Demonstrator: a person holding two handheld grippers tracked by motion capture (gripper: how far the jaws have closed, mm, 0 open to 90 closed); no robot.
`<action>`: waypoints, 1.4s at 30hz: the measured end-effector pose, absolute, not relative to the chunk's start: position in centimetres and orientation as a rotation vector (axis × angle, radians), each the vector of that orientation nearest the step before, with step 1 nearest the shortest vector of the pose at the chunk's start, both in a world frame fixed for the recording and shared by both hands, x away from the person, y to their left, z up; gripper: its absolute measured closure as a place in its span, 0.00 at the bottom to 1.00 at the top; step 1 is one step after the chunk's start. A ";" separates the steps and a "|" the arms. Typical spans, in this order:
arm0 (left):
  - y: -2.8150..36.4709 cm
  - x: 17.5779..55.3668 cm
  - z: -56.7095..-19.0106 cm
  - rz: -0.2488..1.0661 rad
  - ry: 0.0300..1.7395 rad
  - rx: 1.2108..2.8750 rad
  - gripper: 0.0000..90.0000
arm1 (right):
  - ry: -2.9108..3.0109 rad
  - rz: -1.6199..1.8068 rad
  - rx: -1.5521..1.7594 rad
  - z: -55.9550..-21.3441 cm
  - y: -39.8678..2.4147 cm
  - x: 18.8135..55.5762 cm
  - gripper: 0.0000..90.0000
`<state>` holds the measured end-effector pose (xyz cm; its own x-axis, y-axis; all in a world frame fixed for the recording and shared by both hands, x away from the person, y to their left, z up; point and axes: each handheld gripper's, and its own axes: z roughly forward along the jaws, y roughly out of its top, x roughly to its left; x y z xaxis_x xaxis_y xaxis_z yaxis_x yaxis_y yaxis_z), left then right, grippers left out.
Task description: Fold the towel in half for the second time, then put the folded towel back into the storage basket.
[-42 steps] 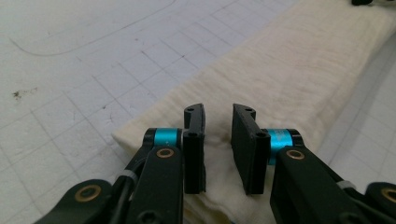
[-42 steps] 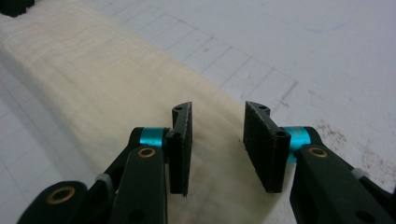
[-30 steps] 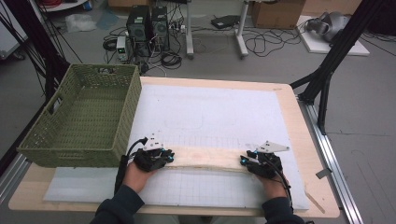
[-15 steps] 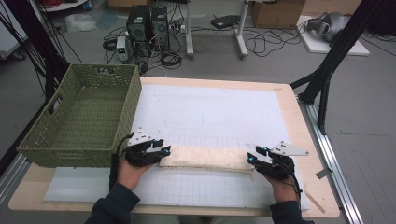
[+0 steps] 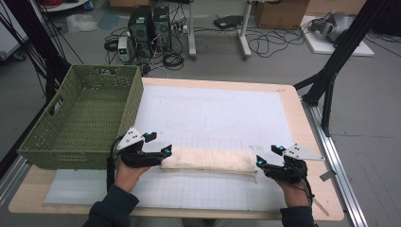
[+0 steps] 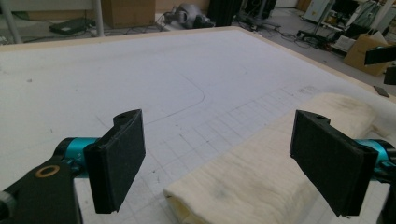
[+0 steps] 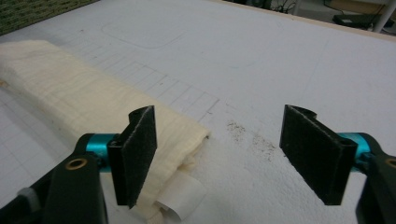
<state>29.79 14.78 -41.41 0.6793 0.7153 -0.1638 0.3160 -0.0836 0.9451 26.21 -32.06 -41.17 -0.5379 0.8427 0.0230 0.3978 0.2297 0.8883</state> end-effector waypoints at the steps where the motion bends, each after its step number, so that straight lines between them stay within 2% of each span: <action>1: 14.8 29.8 -41.4 0.407 0.841 1.677 0.21 | 2.033 1.256 1.140 -41.2 -32.2 26.2 0.25; 6: 14.6 29.9 -41.3 0.391 0.826 1.667 0.21 | 2.011 1.264 1.151 -41.3 -32.7 26.2 0.12; 28: 15.0 30.1 -41.3 0.408 0.850 1.690 0.23 | 2.025 1.275 1.167 -41.6 -32.7 27.0 0.12; 42: 14.4 30.1 -41.7 0.351 0.877 1.734 0.22 | 2.024 1.262 1.157 -41.6 -32.8 26.8 0.12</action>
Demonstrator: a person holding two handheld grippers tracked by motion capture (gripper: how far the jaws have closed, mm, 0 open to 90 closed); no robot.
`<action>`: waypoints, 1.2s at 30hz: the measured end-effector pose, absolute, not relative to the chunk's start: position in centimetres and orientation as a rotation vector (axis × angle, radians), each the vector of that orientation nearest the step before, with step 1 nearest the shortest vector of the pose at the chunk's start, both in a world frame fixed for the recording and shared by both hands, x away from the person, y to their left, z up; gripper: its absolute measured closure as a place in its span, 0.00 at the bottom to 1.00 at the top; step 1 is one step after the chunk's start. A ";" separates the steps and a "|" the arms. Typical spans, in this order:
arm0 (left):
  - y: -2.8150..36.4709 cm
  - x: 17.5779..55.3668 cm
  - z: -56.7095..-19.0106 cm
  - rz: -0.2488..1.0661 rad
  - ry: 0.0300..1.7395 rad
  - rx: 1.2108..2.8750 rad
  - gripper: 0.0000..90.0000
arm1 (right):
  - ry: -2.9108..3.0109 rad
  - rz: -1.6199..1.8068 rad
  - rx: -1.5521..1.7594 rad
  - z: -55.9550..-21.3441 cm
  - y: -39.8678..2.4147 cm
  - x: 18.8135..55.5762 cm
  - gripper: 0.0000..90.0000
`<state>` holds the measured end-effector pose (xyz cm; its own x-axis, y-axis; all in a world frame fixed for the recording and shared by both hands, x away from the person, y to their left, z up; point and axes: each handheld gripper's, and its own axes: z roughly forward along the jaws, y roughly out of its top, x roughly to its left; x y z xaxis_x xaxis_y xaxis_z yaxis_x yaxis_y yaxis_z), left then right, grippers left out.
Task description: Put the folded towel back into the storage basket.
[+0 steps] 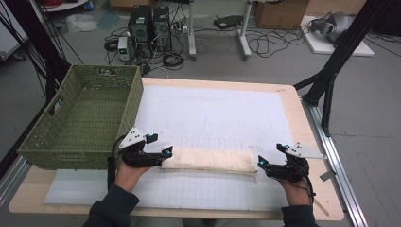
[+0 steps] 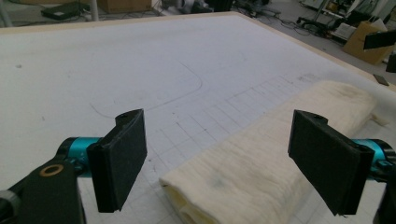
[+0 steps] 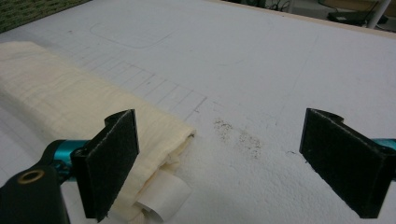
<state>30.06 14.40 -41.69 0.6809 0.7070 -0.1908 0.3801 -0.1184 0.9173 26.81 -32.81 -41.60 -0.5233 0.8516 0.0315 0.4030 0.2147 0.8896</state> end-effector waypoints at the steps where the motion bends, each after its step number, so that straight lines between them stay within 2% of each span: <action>1: 14.3 30.0 -41.8 0.347 0.880 1.736 0.22 | 2.025 1.260 1.160 -41.6 -32.8 26.7 0.12; 9: 13.7 30.3 -42.4 0.314 0.919 1.789 0.23 | 2.020 1.255 1.170 -41.6 -33.2 26.4 0.12; 19: 14.0 30.3 -43.2 0.284 0.988 1.842 0.40 | 2.039 1.255 1.158 -41.7 -33.0 26.5 0.12; 29: 13.7 30.3 -44.1 0.280 1.023 1.909 0.50 | 2.060 1.248 1.156 -42.0 -32.6 26.6 0.12; 36: 13.6 29.7 -44.1 0.311 1.031 1.953 0.50 | 2.064 1.249 1.150 -42.0 -32.6 26.6 0.12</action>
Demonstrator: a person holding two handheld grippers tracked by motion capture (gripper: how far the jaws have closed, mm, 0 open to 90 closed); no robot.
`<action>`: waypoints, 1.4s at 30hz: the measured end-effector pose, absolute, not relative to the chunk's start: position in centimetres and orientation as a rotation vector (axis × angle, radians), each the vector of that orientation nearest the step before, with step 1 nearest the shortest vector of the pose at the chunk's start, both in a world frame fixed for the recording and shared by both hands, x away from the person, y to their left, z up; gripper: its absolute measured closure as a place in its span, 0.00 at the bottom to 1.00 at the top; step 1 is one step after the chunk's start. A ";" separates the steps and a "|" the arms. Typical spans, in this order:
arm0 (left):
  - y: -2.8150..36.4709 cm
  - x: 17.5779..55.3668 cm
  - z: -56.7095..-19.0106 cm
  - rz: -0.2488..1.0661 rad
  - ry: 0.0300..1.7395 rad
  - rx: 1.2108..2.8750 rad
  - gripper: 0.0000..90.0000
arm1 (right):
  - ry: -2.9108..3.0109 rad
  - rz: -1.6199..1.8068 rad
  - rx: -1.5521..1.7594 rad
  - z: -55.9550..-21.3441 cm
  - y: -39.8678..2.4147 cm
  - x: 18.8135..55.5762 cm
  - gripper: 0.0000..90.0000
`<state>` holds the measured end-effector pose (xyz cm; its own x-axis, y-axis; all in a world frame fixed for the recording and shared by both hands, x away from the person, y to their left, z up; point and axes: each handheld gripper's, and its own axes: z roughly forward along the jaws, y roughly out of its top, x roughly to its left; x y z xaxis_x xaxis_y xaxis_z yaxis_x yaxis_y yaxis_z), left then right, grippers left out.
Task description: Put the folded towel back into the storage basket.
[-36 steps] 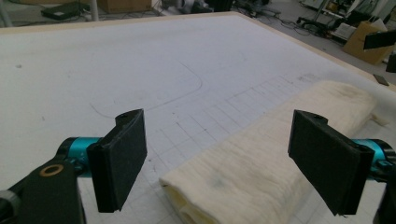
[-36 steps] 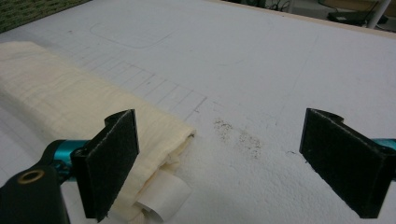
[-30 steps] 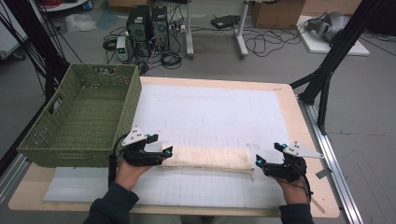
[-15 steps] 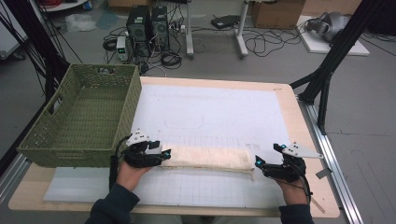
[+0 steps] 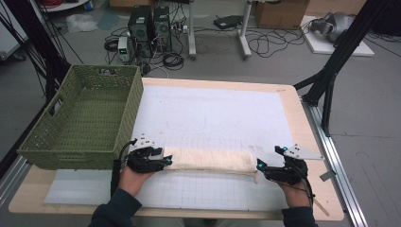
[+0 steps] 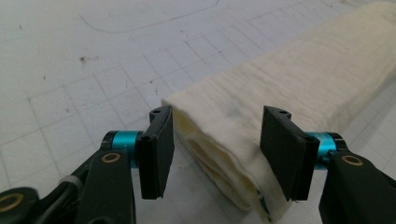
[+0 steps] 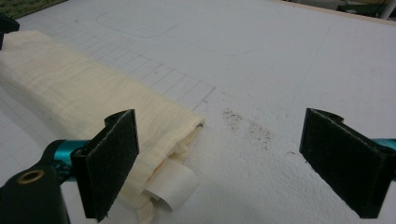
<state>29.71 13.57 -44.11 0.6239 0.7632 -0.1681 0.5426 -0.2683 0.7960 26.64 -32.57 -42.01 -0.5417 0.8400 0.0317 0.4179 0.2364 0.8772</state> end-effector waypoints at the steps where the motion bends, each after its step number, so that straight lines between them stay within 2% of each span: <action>1: 13.6 29.6 -44.2 0.309 1.036 1.956 0.49 | 2.069 1.252 1.154 -42.0 -32.5 26.6 0.12; 7: 13.4 29.2 -44.4 0.303 1.024 1.991 0.50 | 2.081 1.248 1.149 -42.1 -32.3 26.7 0.12; 9: 13.2 29.2 -44.6 0.305 0.998 2.021 0.57 | 2.084 1.248 1.150 -42.1 -32.3 26.7 0.12; 19: 12.8 29.0 -44.8 0.334 0.988 2.041 0.68 | 2.101 1.243 1.141 -42.2 -32.0 26.8 0.12; 26: 12.2 28.6 -44.7 0.356 0.942 2.068 0.88 | 2.147 1.219 1.128 -42.3 -31.3 26.7 0.15; 31: 12.3 28.6 -44.8 0.344 0.945 2.060 0.90 | 2.177 1.219 1.133 -42.4 -30.9 26.6 0.17; 32: 12.3 28.6 -44.8 0.344 0.947 2.059 0.90 | 2.197 1.215 1.147 -42.5 -30.8 26.7 0.18; 38: 12.4 28.7 -44.8 0.332 0.952 2.053 0.90 | 2.262 1.205 1.141 -43.4 -29.7 26.7 0.40; 42: 12.4 28.7 -44.8 0.330 0.954 2.044 0.90 | 2.292 1.185 1.136 -43.9 -29.3 26.8 0.47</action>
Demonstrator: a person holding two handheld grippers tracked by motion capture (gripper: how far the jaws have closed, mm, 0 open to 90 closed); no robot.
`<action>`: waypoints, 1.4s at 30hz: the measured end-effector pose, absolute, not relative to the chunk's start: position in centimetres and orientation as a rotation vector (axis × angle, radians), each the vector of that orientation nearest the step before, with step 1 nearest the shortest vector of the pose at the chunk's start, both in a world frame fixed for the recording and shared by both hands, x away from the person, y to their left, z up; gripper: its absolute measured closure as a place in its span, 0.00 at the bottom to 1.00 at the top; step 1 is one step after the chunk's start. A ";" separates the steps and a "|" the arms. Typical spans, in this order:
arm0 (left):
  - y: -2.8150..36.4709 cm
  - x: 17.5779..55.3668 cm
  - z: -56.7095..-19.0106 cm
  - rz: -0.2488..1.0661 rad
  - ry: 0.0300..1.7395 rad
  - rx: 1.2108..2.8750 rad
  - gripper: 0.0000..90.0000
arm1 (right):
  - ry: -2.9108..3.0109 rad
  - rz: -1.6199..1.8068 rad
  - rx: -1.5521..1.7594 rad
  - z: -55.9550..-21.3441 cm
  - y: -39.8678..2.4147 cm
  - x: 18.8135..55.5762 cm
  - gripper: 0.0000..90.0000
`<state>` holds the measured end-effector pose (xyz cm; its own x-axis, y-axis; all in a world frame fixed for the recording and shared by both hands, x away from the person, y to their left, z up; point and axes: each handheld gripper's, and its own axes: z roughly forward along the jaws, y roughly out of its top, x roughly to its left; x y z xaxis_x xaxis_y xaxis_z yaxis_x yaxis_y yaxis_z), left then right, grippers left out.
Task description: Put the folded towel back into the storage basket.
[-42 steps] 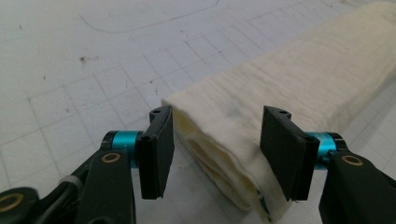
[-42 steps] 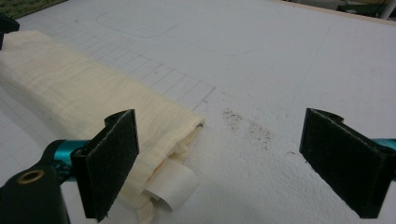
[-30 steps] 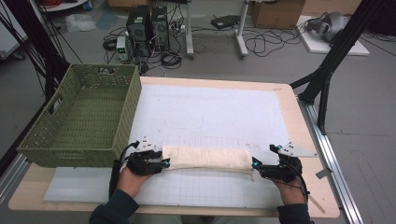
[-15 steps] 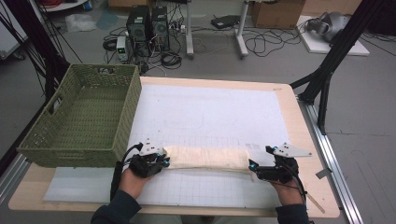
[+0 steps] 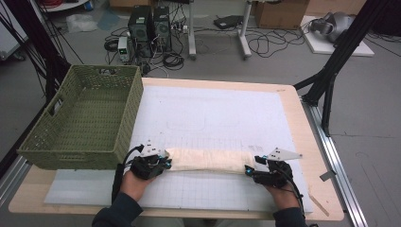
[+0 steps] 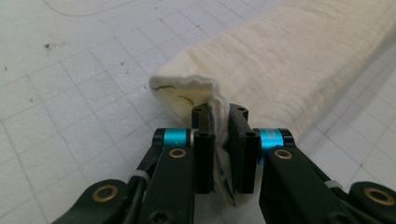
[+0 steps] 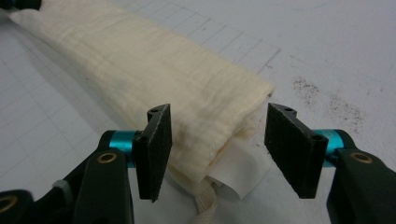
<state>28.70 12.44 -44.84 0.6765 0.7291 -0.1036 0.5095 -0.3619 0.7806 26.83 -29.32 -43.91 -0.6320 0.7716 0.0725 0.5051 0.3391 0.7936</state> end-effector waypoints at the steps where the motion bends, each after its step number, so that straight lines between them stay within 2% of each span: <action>1: 12.4 28.7 -44.9 0.330 0.953 2.041 0.90 | 2.299 1.173 1.147 -44.0 -29.3 26.8 0.48; 7: 12.5 28.7 -44.9 0.327 0.950 2.038 0.90 | 2.354 1.148 1.160 -44.7 -29.4 27.0 0.61; 12: 12.5 28.7 -45.0 0.331 0.949 2.035 0.90 | 2.358 1.183 1.174 -45.1 -29.3 27.0 0.67; 16: 12.5 28.6 -45.0 0.334 0.944 2.035 0.91 | 2.385 1.222 1.182 -45.1 -29.1 27.0 0.86; 18: 12.5 28.7 -45.0 0.337 0.939 2.036 0.92 | 2.391 1.222 1.190 -45.0 -28.9 26.9 0.90; 23: 12.6 28.7 -44.6 0.339 0.957 2.018 0.93 | 2.391 1.168 1.178 -44.6 -28.5 26.8 0.93; 27: 13.2 28.9 -43.5 0.344 0.954 1.957 0.93 | 2.349 1.178 1.184 -43.9 -28.6 26.8 0.93; 42: 13.5 28.5 -41.6 0.365 0.921 1.894 0.93 | 2.233 1.209 1.190 -41.8 -29.0 26.9 0.93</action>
<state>28.53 13.48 -41.63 0.6700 0.7308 -0.1304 0.4424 -0.2520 0.8607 26.92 -29.01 -41.82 -0.5936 0.7995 0.0918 0.5140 0.2889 0.8077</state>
